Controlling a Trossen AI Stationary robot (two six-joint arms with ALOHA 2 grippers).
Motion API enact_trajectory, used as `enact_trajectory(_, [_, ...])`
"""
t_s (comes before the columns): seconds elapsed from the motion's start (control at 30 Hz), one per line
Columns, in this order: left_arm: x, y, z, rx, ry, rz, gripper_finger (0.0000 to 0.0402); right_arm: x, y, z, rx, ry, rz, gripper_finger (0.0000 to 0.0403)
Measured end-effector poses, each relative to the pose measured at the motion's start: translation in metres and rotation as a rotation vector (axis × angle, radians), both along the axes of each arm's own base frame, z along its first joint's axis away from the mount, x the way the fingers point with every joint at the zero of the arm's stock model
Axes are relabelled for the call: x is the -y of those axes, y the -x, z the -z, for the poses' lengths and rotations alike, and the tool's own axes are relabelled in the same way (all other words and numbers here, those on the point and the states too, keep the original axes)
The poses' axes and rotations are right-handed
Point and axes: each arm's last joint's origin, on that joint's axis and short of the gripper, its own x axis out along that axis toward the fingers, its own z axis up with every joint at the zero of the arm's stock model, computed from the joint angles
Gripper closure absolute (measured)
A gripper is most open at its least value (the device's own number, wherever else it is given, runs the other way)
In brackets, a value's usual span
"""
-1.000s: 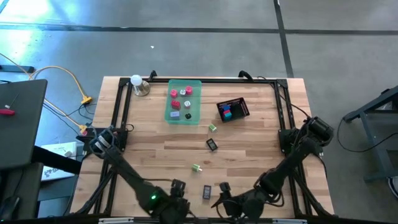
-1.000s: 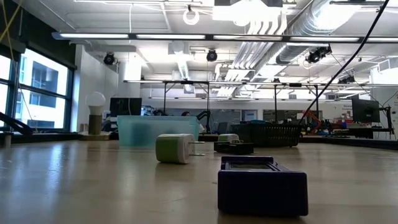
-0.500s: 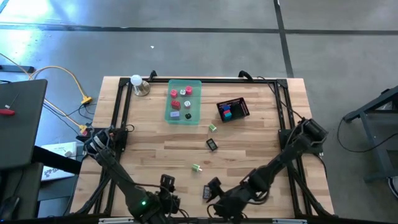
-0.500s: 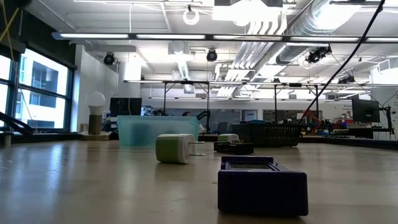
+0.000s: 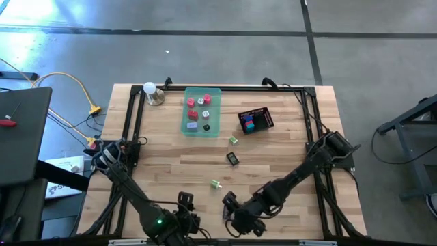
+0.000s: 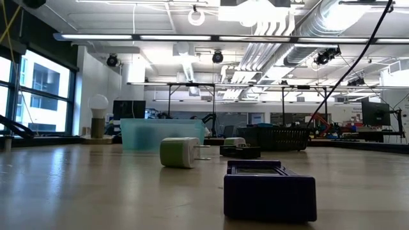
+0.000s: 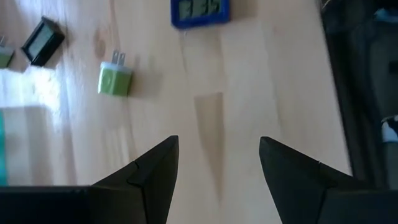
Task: Pick & Place Office items
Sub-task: Put the dark blue digital clock into the black bin
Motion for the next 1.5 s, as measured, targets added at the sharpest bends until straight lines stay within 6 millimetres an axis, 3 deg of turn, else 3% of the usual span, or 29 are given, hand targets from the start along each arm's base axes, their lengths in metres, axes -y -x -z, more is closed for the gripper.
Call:
enact_trajectory(0.5, [-0.004, -0.017, -0.003, 0.063, 0.083, -0.035, 0.0186, 0.025, -0.029, 0.055, -0.035, 0.202, -0.223, 0.0168])
enact_trajectory(0.8, [-0.005, -0.018, -0.003, 0.060, 0.086, -0.040, 0.0186, 0.033, -0.035, 0.056, -0.030, 0.189, -0.268, 0.0168])
enact_trajectory(1.17, [-0.005, -0.019, -0.003, 0.068, 0.112, -0.080, 0.0186, 0.043, -0.045, 0.077, -0.062, 0.142, -0.337, 0.0168])
enact_trajectory(1.5, [-0.007, -0.021, -0.003, 0.072, 0.114, -0.084, 0.0186, 0.048, -0.047, 0.080, -0.072, 0.141, -0.344, 0.0168])
